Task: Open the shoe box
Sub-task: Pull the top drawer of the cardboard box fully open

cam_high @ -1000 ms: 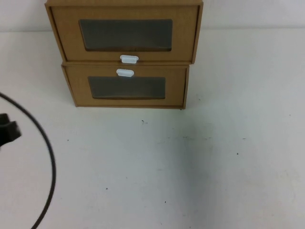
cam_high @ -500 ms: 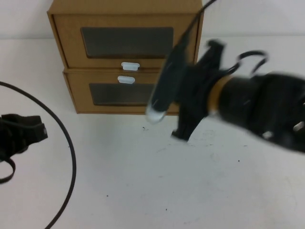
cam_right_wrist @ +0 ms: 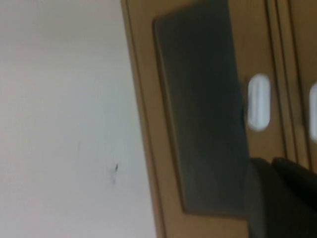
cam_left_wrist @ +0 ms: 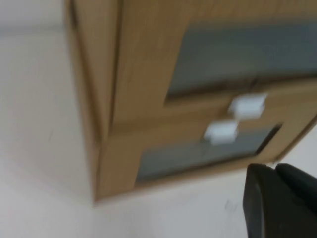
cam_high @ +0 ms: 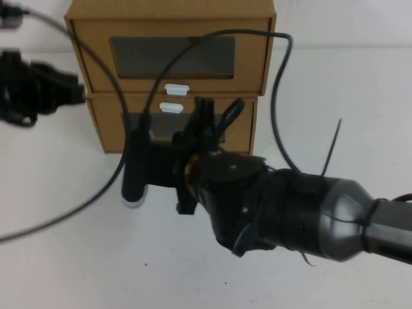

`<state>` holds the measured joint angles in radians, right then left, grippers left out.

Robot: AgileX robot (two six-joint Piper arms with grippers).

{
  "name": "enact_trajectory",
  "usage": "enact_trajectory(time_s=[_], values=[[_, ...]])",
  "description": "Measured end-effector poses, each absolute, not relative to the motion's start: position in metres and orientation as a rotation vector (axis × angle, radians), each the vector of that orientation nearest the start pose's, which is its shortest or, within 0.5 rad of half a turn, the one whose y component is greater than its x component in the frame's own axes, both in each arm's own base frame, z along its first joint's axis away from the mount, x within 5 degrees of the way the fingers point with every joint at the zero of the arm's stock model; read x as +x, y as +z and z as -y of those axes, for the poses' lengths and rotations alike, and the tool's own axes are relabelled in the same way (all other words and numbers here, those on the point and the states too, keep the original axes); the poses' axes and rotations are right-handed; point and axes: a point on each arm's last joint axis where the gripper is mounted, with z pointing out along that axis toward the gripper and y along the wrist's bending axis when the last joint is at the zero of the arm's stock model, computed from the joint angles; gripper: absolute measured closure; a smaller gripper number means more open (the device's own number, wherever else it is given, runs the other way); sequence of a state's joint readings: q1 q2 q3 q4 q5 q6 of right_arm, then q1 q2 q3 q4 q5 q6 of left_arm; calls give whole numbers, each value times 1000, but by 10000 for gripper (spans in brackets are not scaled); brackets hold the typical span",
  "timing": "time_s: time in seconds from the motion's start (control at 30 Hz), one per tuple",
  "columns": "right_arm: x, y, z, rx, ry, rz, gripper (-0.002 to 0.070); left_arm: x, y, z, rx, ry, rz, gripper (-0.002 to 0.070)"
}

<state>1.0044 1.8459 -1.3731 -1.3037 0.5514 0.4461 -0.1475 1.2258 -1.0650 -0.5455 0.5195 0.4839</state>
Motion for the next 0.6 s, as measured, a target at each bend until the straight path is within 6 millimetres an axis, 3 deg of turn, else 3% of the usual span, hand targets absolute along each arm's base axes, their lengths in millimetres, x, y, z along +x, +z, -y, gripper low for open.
enact_trajectory(time_s=[0.13,0.3,0.4,0.6], values=[[267,270,-341,-1428,-457,-1439,608,281,387,70,348,-412,-2018,677],[276,261,-346,-1432,-507,-1379,430,304,418,83,452,-499,-1963,677],[284,252,-347,-1401,-553,-1378,390,327,419,92,530,-545,-1983,677],[293,244,-350,-1358,-580,-1393,376,374,414,99,621,-594,-2018,677]])
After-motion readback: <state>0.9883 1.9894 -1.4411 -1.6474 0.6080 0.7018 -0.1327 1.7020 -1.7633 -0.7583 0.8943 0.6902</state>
